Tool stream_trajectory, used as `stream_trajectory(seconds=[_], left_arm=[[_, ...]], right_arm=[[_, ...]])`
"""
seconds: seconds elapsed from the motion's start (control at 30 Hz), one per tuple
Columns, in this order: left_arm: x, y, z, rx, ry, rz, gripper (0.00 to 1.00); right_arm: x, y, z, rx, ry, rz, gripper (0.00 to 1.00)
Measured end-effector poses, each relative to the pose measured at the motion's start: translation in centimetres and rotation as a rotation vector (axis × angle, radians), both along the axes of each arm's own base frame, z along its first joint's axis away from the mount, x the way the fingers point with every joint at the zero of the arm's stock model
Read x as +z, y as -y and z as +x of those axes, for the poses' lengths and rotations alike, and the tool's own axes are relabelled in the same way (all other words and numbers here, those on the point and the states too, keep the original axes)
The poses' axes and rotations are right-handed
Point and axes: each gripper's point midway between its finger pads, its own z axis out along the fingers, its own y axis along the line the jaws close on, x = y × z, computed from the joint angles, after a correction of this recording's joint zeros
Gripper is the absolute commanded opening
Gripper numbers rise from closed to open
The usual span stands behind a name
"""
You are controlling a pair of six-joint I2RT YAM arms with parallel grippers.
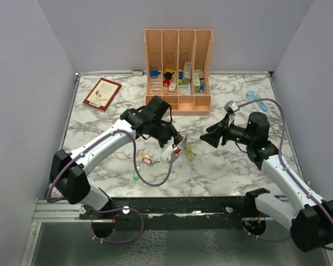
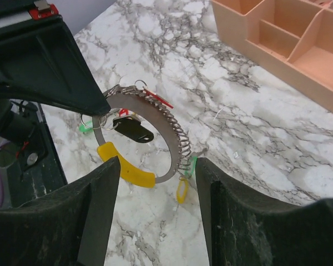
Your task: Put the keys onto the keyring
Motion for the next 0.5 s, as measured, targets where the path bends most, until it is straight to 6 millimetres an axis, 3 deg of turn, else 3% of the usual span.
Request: stream_trajectory(seconds=[0.33,0.5], left_arm=[[1.2,1.1,-1.4,-0.034,-0.085,-0.082,0.00],[3.0,1.7,-1.6,-0.052,-0.090,-0.126,0.00]], right_arm=[[-1.8,-1.8,-0.8,0.081,-0.044,-0.023,0.62],[-2.1,-2.4,-1.3,0.122,-0.017,-0.006,0.63]])
